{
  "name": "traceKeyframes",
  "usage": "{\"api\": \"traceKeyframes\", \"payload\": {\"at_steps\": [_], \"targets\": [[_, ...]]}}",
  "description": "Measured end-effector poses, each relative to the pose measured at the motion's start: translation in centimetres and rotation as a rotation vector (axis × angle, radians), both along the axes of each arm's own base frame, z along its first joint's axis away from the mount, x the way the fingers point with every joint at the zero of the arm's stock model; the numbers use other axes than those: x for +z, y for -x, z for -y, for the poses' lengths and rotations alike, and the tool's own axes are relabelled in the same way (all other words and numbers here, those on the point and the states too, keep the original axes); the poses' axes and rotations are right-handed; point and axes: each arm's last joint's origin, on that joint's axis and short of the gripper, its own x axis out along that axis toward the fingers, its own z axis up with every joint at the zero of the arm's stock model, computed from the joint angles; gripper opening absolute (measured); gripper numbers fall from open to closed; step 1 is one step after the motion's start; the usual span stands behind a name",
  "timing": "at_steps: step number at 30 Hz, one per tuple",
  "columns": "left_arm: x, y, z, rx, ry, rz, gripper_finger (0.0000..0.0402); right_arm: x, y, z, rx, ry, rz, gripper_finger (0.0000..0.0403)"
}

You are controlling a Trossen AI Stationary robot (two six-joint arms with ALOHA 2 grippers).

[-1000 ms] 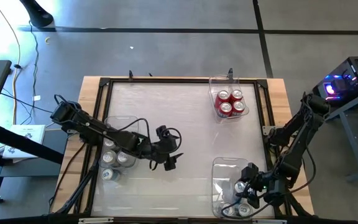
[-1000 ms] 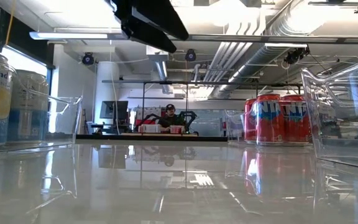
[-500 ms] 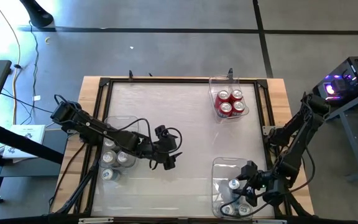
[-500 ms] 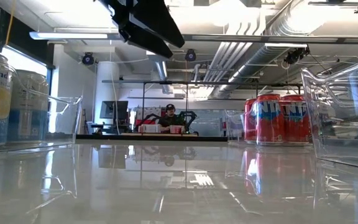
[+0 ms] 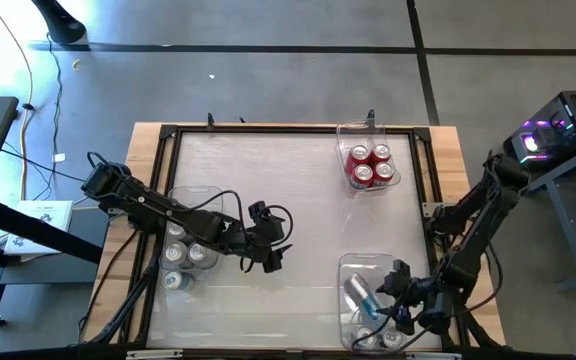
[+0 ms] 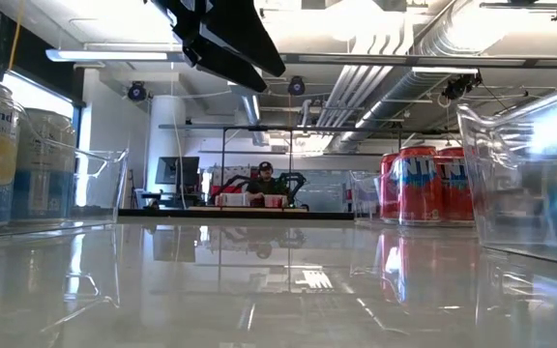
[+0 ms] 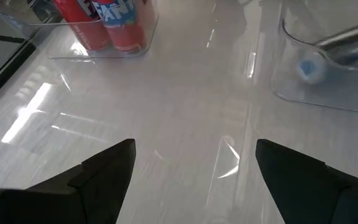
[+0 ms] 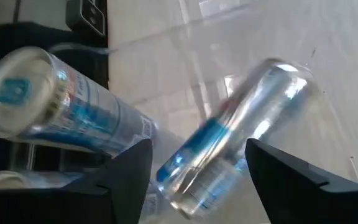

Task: Sort soda cans
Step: Put the top blue soda can into the bottom right transparent bin

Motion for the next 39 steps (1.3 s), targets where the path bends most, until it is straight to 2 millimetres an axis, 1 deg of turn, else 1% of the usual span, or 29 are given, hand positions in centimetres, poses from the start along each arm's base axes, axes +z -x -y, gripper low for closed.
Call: {"api": "traceKeyframes", "payload": {"at_steps": [3, 6, 9, 12, 16, 20, 23, 25, 27, 30, 32, 35, 39], "targets": [[0.0, 0.0, 0.0, 0.0, 0.0, 0.0, 0.0328, -0.5, -0.2, -0.1, -0.019, 0.026, 0.0, 0.0236], [0.0, 0.0, 0.0, 0.001, -0.001, 0.0, 0.0328, -0.7, -0.9, 0.3, -0.058, 0.046, 0.005, 0.0234], [0.0, 0.0, 0.0, 0.001, -0.001, 0.0, 0.0328, -0.8, -2.2, 1.3, -0.109, 0.038, -0.009, 0.0243], [0.0, 0.0, 0.0, 0.002, -0.002, -0.001, 0.0328, -0.8, -3.5, 2.2, -0.11, 0.018, -0.056, 0.0262], [-0.1, 0.0, -0.2, 0.008, -0.005, -0.013, 0.0328, -1.0, -5.1, 3.8, -0.169, -0.062, -0.152, 0.0286], [-0.3, 0.1, -0.6, 0.03, 0.004, -0.028, 0.0328, -0.9, -6.4, 5.1, -0.193, -0.21, -0.271, 0.0291], [-0.3, 0.1, -0.7, 0.035, 0.001, -0.035, 0.0328, -0.8, -6.9, 5.6, -0.197, -0.268, -0.32, 0.0291], [-0.3, 0.1, -0.7, 0.035, 0.0, -0.037, 0.0328, -0.5, -6.9, 5.7, -0.202, -0.264, -0.348, 0.0291], [-0.4, 0.1, -0.7, 0.035, -0.001, -0.039, 0.0328, 0.1, -6.7, 5.9, -0.228, -0.209, -0.399, 0.0291], [-0.4, 0.1, -0.7, 0.035, -0.001, -0.042, 0.0328, 2.1, -6.6, 6.0, -0.315, -0.142, -0.415, 0.0291], [-0.4, 0.1, -0.7, 0.035, -0.001, -0.042, 0.0328, 2.8, -6.6, 6.0, -0.362, -0.085, -0.429, 0.0291], [-0.4, 0.1, -0.7, 0.035, -0.002, -0.043, 0.0328, 2.6, -7.4, 5.2, -0.388, -0.061, -0.437, 0.0291], [-0.4, 0.1, -0.7, 0.034, -0.002, -0.043, 0.0328, 0.4, -8.6, 4.2, -0.437, -0.03, -0.532, 0.0291]]}}
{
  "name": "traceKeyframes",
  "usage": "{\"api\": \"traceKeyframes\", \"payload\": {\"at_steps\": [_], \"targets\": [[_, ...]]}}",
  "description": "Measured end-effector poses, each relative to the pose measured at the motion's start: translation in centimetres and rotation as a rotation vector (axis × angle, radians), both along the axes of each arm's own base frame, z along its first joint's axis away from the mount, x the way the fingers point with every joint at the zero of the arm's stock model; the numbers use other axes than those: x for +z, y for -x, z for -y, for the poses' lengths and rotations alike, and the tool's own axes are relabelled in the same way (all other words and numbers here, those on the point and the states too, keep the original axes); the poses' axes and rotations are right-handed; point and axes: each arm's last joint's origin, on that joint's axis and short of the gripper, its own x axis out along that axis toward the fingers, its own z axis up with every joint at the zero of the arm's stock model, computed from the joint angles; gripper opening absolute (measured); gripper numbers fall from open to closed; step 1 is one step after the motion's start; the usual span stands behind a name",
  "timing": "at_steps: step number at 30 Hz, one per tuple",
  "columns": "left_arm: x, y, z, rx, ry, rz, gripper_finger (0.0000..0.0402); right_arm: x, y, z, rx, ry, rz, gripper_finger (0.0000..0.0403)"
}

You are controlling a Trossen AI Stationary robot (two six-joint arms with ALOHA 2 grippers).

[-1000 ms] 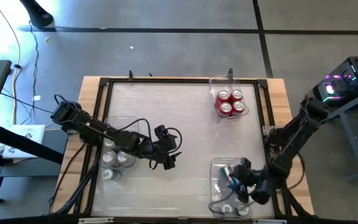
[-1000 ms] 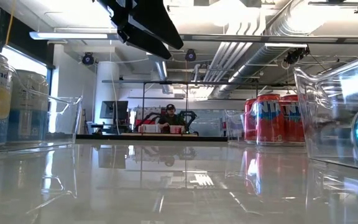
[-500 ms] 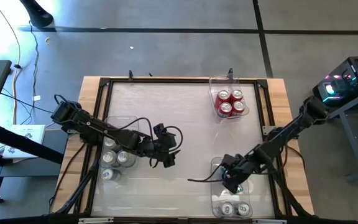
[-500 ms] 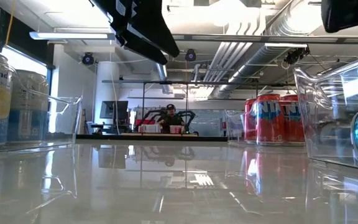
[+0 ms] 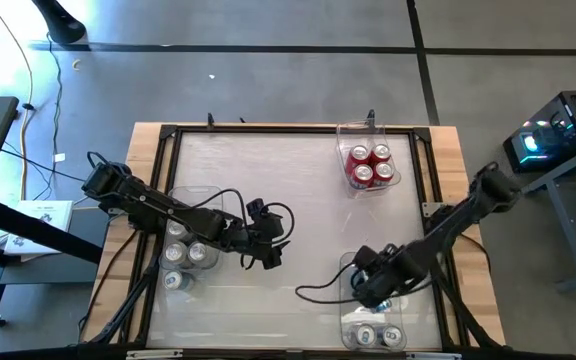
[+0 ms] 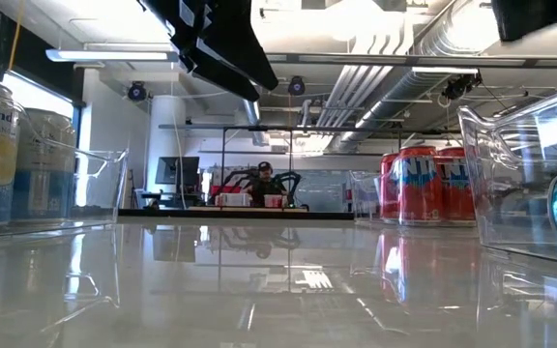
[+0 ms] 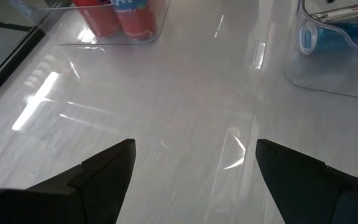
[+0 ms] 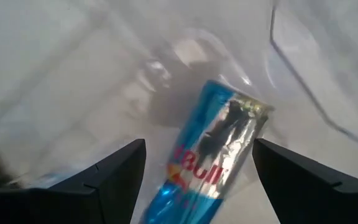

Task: Sort soda cans
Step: Put the top blue soda can into the bottom right transparent bin

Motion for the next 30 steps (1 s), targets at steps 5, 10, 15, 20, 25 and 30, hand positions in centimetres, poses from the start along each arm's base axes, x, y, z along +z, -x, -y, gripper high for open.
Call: {"api": "traceKeyframes", "payload": {"at_steps": [5, 10, 15, 20, 25, 30], "targets": [[0.0, 0.0, 0.0, -0.004, -0.004, -0.002, 0.0328, -2.4, -1.0, -0.9, -0.043, 0.069, -0.105, 0.0291], [0.0, 0.0, 0.0, -0.004, -0.004, -0.002, 0.0328, -4.0, -1.8, -1.4, -0.038, 0.1, -0.141, 0.0291], [0.0, 0.0, 0.0, -0.003, -0.003, -0.001, 0.0328, -4.5, -2.0, -1.3, -0.039, 0.127, -0.131, 0.0291], [0.0, 0.0, 0.0, -0.004, -0.003, -0.002, 0.0328, -4.6, -2.4, -1.3, -0.03, 0.162, -0.082, 0.0264], [-0.1, 0.1, 0.0, -0.003, -0.007, -0.014, 0.0328, -4.6, -2.4, -1.5, -0.017, 0.179, -0.048, 0.0207], [-0.2, 0.2, -0.1, 0.002, -0.013, -0.028, 0.0328, -3.9, -1.7, -2.2, -0.013, 0.216, 0.028, 0.0202]]}}
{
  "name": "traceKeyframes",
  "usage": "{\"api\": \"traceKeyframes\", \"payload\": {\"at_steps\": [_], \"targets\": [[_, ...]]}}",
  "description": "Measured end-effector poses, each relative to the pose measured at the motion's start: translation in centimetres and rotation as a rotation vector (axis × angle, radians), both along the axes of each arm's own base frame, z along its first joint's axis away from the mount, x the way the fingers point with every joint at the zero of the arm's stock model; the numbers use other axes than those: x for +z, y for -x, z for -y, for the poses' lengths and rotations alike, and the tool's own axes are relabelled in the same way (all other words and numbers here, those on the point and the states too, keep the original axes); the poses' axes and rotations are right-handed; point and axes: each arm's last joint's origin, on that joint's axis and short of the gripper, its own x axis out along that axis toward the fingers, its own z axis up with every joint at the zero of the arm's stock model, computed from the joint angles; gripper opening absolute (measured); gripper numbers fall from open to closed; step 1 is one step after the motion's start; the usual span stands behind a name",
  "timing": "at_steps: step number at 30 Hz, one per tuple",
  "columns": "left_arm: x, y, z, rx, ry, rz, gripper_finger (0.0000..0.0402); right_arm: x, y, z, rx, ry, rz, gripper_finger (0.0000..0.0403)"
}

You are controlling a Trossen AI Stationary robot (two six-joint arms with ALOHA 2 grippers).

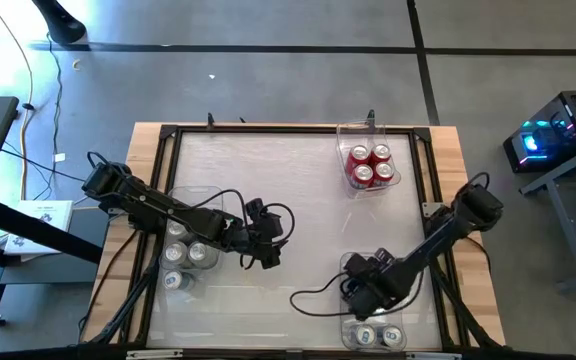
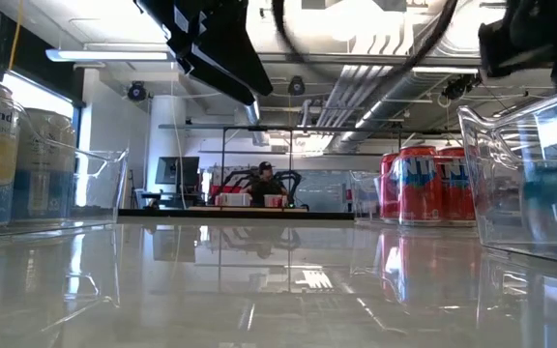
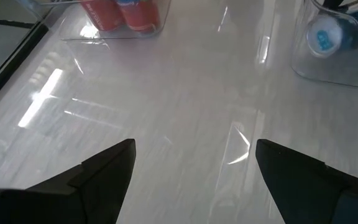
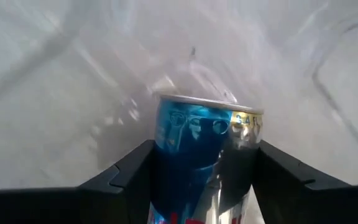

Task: Sort soda cans
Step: Put the top blue soda can into the bottom right transparent bin

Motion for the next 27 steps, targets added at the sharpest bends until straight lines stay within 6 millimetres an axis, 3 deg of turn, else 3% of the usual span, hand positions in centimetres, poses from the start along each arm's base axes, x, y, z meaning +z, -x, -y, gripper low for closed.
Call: {"api": "traceKeyframes", "payload": {"at_steps": [8, 12, 16, 21, 27], "targets": [[0.2, -0.2, 0.1, -0.018, -0.011, 0.015, 0.0328, 3.7, 3.7, -2.6, 0.061, 0.18, 0.408, 0.0202], [0.8, -0.9, 0.5, -0.12, 0.023, 0.08, 0.0328, 4.0, 6.1, -4.5, 0.146, 0.337, 0.62, 0.0202], [1.5, -2.6, 1.6, -0.342, 0.033, 0.219, 0.0328, 3.5, 7.9, -5.9, 0.228, 0.45, 0.757, 0.0202], [1.1, -5.1, 2.9, -0.657, -0.077, 0.435, 0.0328, 3.6, 8.6, -6.4, 0.26, 0.499, 0.832, 0.0202], [2.3, -8.3, 3.2, -0.813, -0.132, 0.579, 0.0329, 3.7, 8.7, -6.4, 0.271, 0.522, 0.842, 0.0202]]}}
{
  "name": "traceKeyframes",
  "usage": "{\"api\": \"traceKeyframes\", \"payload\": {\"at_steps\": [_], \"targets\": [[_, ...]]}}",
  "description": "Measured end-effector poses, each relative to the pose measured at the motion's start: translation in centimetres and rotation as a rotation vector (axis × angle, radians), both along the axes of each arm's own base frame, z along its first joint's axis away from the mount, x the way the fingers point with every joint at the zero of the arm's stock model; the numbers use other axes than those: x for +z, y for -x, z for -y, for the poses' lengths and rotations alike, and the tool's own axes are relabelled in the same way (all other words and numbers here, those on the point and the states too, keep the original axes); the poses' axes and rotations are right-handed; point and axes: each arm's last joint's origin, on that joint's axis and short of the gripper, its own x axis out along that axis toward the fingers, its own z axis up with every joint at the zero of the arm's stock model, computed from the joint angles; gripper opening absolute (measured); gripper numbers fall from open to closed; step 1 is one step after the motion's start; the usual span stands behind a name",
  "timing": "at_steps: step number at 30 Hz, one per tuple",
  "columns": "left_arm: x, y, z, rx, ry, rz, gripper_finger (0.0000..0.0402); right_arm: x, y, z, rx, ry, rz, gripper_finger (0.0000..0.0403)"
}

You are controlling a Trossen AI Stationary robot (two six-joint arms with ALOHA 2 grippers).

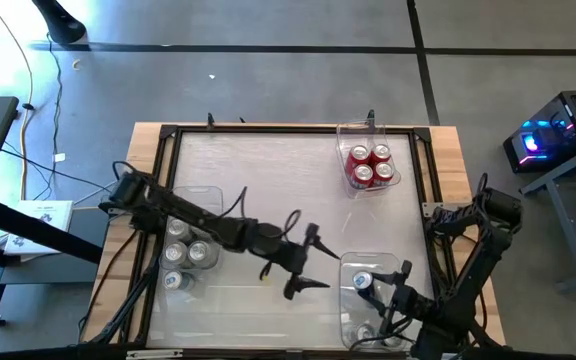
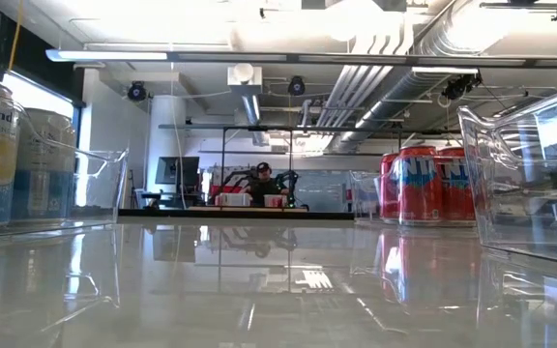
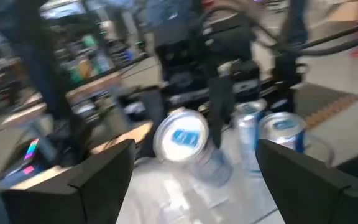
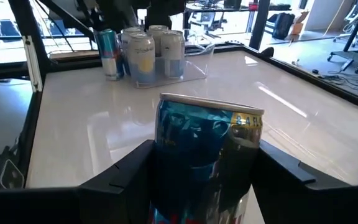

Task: Sort soda cans
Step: Put the top blue soda can into the bottom right transparent bin

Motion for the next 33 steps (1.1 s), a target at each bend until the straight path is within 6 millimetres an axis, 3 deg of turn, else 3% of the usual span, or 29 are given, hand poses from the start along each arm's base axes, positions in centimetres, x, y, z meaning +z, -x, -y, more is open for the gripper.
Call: {"api": "traceKeyframes", "payload": {"at_steps": [8, 15, 24, 33], "targets": [[0.2, -4.3, 0.4, -0.167, -0.248, -0.091, 0.0331, -0.2, 0.0, 0.0, 0.001, -0.031, -0.062, 0.0202], [-0.2, -6.7, 1.1, -0.221, -0.469, -0.001, 0.0331, -0.2, -0.1, -0.1, 0.001, -0.052, -0.07, 0.0202], [-1.0, -7.5, 0.7, -0.293, -0.567, -0.064, 0.0331, 0.6, -0.3, 0.3, 0.001, -0.065, -0.071, 0.0202], [-0.7, -8.1, 0.0, -0.268, -0.532, -0.019, 0.0331, 2.6, -2.5, 1.7, 0.065, -0.109, -0.251, 0.0202]]}}
